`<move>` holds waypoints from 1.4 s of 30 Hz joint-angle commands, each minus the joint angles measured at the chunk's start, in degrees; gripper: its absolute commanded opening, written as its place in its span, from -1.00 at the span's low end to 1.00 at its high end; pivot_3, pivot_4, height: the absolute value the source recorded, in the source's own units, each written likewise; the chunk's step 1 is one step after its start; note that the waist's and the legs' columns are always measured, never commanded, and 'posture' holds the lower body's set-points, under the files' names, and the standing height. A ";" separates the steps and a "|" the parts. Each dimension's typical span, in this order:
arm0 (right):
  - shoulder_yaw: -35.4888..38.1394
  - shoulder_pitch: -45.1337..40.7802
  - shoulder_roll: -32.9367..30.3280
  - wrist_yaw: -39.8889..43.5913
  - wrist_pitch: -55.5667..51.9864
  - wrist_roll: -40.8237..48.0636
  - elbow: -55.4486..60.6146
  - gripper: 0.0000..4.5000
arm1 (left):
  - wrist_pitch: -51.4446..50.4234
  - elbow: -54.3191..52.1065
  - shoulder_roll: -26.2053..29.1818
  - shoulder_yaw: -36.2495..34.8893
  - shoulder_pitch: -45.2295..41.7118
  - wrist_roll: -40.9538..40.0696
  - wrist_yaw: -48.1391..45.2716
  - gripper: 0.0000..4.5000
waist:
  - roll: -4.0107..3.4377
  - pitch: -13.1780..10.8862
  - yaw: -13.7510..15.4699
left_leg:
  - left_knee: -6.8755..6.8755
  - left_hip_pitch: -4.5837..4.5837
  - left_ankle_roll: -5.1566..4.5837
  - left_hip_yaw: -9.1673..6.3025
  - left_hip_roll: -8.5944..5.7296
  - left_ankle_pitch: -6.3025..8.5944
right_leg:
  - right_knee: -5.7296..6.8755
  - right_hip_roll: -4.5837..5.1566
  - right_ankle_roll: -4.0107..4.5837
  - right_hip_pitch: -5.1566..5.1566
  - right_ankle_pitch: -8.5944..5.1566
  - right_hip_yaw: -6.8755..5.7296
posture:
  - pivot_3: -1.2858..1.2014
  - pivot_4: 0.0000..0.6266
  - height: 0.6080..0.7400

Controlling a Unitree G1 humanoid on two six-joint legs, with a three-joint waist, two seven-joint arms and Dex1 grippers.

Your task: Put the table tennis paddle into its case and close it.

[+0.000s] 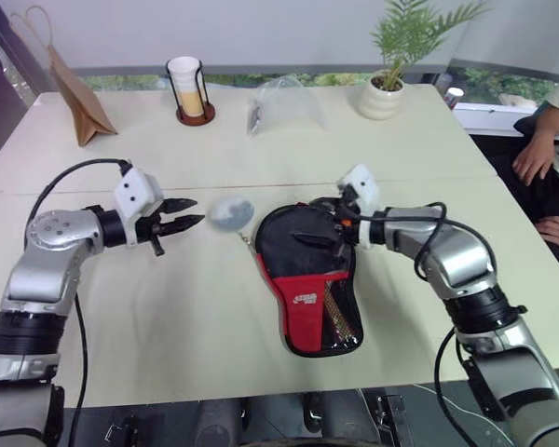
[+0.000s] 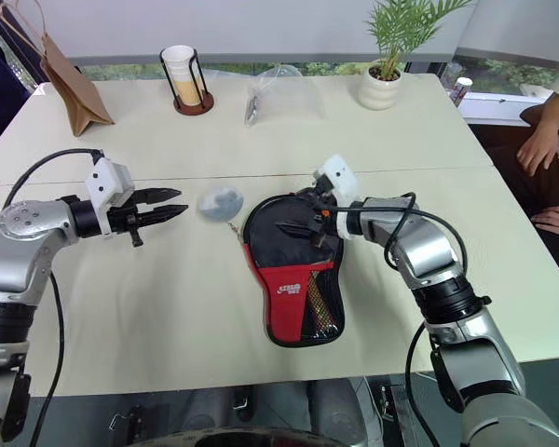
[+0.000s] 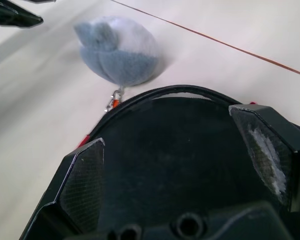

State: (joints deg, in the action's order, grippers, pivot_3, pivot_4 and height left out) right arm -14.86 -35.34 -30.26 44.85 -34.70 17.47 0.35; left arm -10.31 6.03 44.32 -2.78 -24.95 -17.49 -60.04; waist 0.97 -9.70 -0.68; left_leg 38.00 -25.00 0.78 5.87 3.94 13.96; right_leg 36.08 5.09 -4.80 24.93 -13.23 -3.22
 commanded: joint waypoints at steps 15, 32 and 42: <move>-4.15 3.23 5.71 2.09 7.86 -9.29 -11.52 1.00 | 9.26 13.78 -1.29 4.81 -10.20 5.26 -8.63 0.90 | 0.01 0.02 -0.49 | 0.00 0.22 0.01 0.00 0.02 -0.01 | 0.11 -0.04 -0.04 -0.13 0.02 0.00 | 0.03 -0.52 1.00; -4.15 4.11 6.36 3.20 7.14 -11.46 -10.44 1.00 | 24.65 36.07 -10.96 11.79 -21.12 18.01 -2.83 0.98 | 0.03 0.07 -0.51 | -0.04 0.60 0.01 0.01 0.05 -0.01 | 0.11 -0.07 -0.02 -0.44 0.01 0.00 | 0.03 -0.52 1.00; -4.10 5.13 6.84 2.70 5.63 -11.79 -7.85 1.00 | 29.52 50.11 -14.61 13.38 -29.46 22.20 -0.94 -0.09 | 0.04 0.07 -0.28 | -0.05 0.59 0.00 0.01 0.05 0.00 | 0.11 -0.06 -0.03 -0.44 0.02 0.00 | 0.03 -0.52 1.00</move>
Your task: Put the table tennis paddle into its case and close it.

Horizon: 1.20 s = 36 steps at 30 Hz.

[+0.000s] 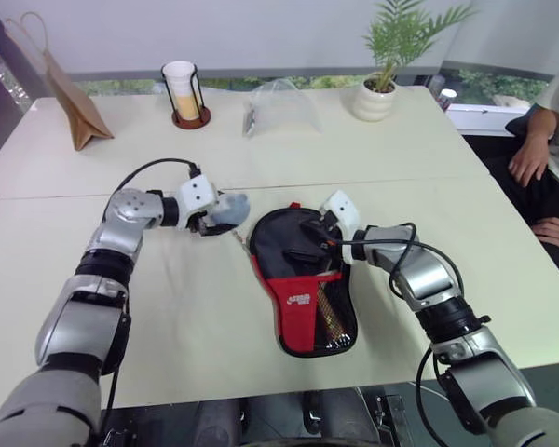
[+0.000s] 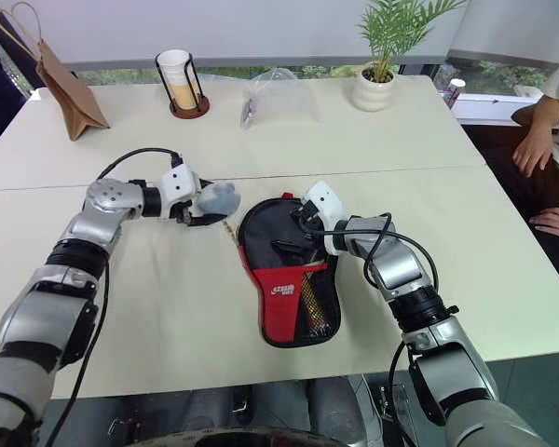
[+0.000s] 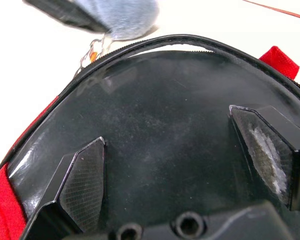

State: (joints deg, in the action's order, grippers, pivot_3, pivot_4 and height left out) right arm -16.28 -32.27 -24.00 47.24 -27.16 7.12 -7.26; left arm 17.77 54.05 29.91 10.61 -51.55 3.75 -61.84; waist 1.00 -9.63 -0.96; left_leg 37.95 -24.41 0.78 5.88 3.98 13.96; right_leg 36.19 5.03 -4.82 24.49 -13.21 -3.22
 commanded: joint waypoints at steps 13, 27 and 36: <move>-6.33 3.16 3.58 -4.02 -4.28 -6.62 -1.50 1.00 | 4.96 18.62 -5.62 3.53 -15.10 10.93 13.57 -0.96 | 0.08 0.05 -0.23 | 0.02 0.05 0.00 -0.05 0.00 0.00 | 0.03 -0.02 0.00 -0.03 0.00 -0.01 | 0.03 -0.52 1.00; -8.18 4.73 6.38 -7.82 -18.01 -8.50 0.84 1.00 | 3.93 23.53 -14.45 4.72 -22.07 17.83 29.58 -0.96 | 0.12 0.15 -0.39 | 0.03 0.12 0.00 -0.11 0.00 0.00 | 0.07 -0.04 0.13 -0.03 0.02 -0.01 | 0.03 -0.52 1.00; -8.98 6.28 5.65 -8.10 -24.17 -7.52 4.14 1.00 | 4.69 24.10 -19.27 5.54 -24.51 20.34 35.56 -0.96 | 0.11 0.43 -0.07 | 0.02 0.13 0.00 -0.15 -0.01 0.01 | 0.04 -0.03 0.25 -0.05 -0.03 -0.02 | 0.03 -0.52 1.00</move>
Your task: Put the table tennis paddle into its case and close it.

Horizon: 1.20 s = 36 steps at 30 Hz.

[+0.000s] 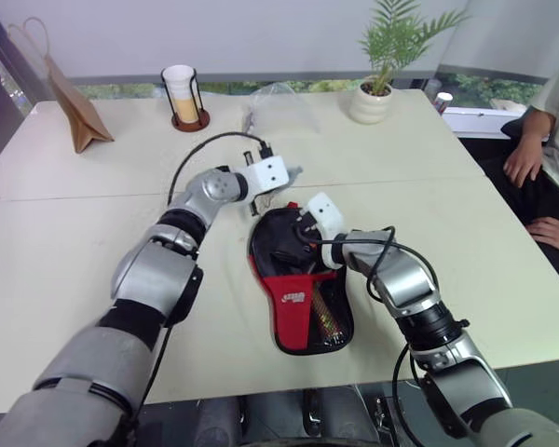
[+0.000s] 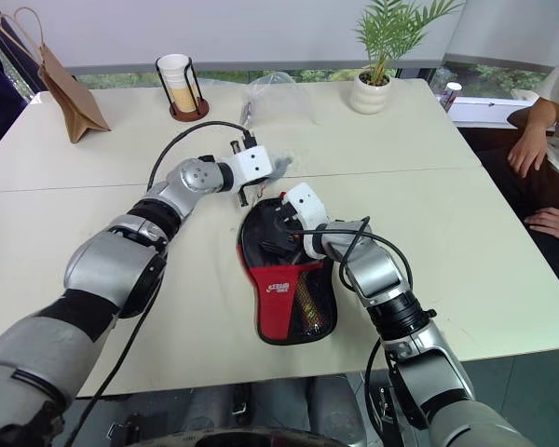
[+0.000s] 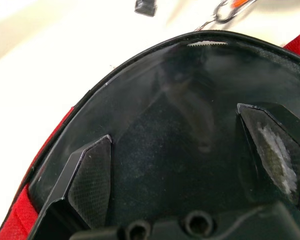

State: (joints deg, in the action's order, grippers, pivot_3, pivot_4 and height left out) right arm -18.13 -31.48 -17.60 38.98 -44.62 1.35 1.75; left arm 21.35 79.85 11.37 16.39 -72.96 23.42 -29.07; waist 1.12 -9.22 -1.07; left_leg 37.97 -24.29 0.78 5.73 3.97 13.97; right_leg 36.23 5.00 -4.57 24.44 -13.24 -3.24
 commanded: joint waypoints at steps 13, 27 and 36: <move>-7.74 6.45 -0.61 -0.46 -9.44 -0.96 -1.76 1.00 | 1.47 -1.25 -7.93 0.27 -5.59 3.92 10.54 -0.96 | 0.00 0.04 0.20 | -0.02 -0.07 -0.01 0.00 -0.02 0.02 | -0.12 0.01 0.00 0.02 -0.01 -0.01 | 0.03 -0.52 1.00; -7.72 8.87 0.05 -2.93 -12.09 -0.16 1.65 1.00 | 2.46 -1.28 -14.34 -0.81 -6.33 3.27 9.50 -0.96 | -0.01 0.04 0.27 | -0.07 -0.11 -0.07 0.00 -0.03 0.06 | -0.21 0.04 -0.01 0.03 -0.06 -0.02 | 0.03 -0.52 1.00; -7.77 9.78 -0.07 -3.66 -12.88 0.26 2.72 1.00 | 2.68 -1.62 -17.31 -5.60 -6.56 -0.85 5.74 -0.96 | -0.02 0.05 0.31 | -0.09 -0.12 -0.12 0.00 -0.04 0.10 | -0.22 0.06 0.00 0.03 -0.13 -0.03 | 0.03 -0.52 1.00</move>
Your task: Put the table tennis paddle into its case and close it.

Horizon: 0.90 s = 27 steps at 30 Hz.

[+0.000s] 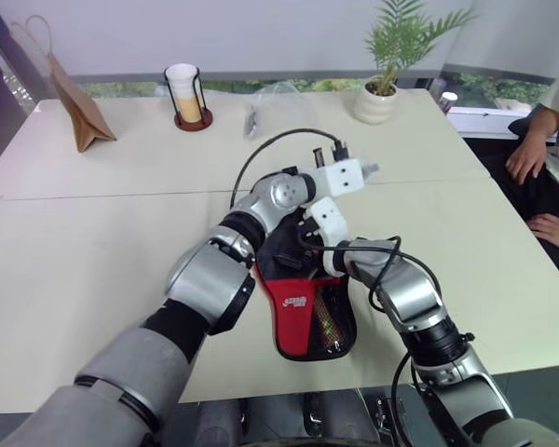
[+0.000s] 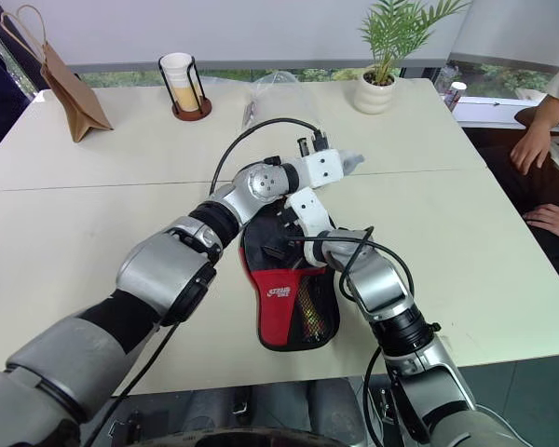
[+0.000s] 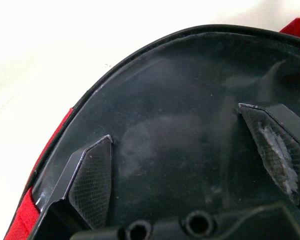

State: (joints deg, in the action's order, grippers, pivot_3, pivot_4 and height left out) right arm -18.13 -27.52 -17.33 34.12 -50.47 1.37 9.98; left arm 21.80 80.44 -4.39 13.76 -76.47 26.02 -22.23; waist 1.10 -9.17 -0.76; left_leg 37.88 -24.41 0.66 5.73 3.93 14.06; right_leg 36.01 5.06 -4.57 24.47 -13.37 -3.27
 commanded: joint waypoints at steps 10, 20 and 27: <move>-7.94 5.24 -0.81 1.80 -6.30 0.08 -6.48 1.00 | -0.64 -2.74 -3.31 -12.19 -3.30 -12.99 -14.47 -0.96 | -0.02 0.01 -0.02 | -0.01 0.00 -0.01 -0.02 0.00 0.00 | 0.00 0.00 0.02 0.00 -0.02 -0.02 | 0.03 -0.52 1.00; -8.06 4.16 -1.14 2.64 -4.90 -0.19 -8.12 1.00 | -5.63 -2.90 -0.67 -12.80 -1.44 -14.16 -28.95 0.30 | -0.21 0.14 -0.37 | -0.05 0.02 -0.04 -0.02 -0.01 0.02 | 0.00 -0.01 0.06 -0.01 -0.06 -0.02 | 0.03 -0.52 1.00; -6.61 3.85 -1.94 3.30 -4.35 0.30 -7.68 1.00 | -10.81 -4.37 2.04 -17.07 -2.20 -20.65 -40.46 1.00 | -0.24 0.22 -0.60 | -0.20 0.05 -0.05 -0.12 -0.01 0.02 | 0.03 -0.07 0.14 0.04 -0.14 -0.05 | 0.03 -0.52 1.00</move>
State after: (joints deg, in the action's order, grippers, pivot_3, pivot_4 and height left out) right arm -20.39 -28.30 -17.46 36.44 -50.16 1.52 9.97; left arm 11.31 79.38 -2.06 -0.01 -76.35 10.28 -57.99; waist 0.86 -8.96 -1.36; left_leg 37.67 -24.36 0.61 5.61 3.92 14.08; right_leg 36.04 4.99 -4.43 24.53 -13.52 -3.32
